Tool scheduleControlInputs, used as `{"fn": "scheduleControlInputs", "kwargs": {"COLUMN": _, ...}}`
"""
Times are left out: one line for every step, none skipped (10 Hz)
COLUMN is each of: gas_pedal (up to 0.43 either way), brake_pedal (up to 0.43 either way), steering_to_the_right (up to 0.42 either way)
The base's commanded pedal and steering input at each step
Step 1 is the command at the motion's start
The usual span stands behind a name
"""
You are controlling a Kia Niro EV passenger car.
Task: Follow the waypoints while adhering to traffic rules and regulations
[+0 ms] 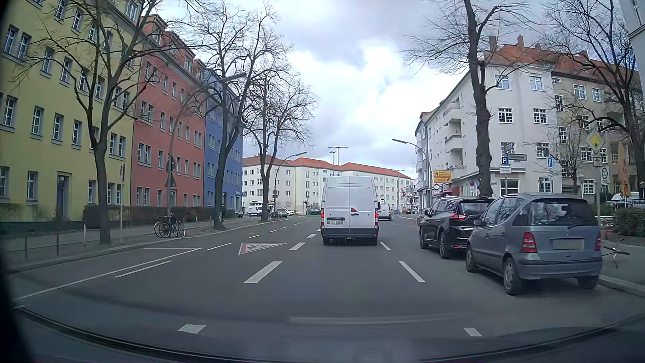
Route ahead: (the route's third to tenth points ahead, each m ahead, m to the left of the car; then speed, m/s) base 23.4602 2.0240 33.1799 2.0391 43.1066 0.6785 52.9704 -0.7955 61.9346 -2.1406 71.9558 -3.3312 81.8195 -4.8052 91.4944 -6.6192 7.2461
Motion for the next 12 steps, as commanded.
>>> {"fn": "scheduleControlInputs", "kwargs": {"gas_pedal": 0.098, "brake_pedal": 0.037, "steering_to_the_right": -0.002}}
{"fn": "scheduleControlInputs", "kwargs": {"gas_pedal": 0.098, "brake_pedal": 0.037, "steering_to_the_right": -0.002}}
{"fn": "scheduleControlInputs", "kwargs": {"gas_pedal": 0.098, "brake_pedal": 0.037, "steering_to_the_right": -0.002}}
{"fn": "scheduleControlInputs", "kwargs": {"gas_pedal": 0.087, "brake_pedal": 0.037, "steering_to_the_right": -0.002}}
{"fn": "scheduleControlInputs", "kwargs": {"gas_pedal": 0.079, "brake_pedal": 0.037, "steering_to_the_right": -0.001}}
{"fn": "scheduleControlInputs", "kwargs": {"gas_pedal": 0.067, "brake_pedal": 0.037, "steering_to_the_right": 0.002}}
{"fn": "scheduleControlInputs", "kwargs": {"gas_pedal": 0.067, "brake_pedal": 0.037, "steering_to_the_right": 0.002}}
{"fn": "scheduleControlInputs", "kwargs": {"gas_pedal": 0.067, "brake_pedal": 0.037, "steering_to_the_right": 0.002}}
{"fn": "scheduleControlInputs", "kwargs": {"gas_pedal": 0.067, "brake_pedal": 0.037, "steering_to_the_right": 0.004}}
{"fn": "scheduleControlInputs", "kwargs": {"gas_pedal": 0.067, "brake_pedal": 0.03, "steering_to_the_right": 0.007}}
{"fn": "scheduleControlInputs", "kwargs": {"gas_pedal": 0.067, "brake_pedal": 0.037, "steering_to_the_right": 0.009}}
{"fn": "scheduleControlInputs", "kwargs": {"gas_pedal": 0.067, "brake_pedal": 0.037, "steering_to_the_right": 0.011}}
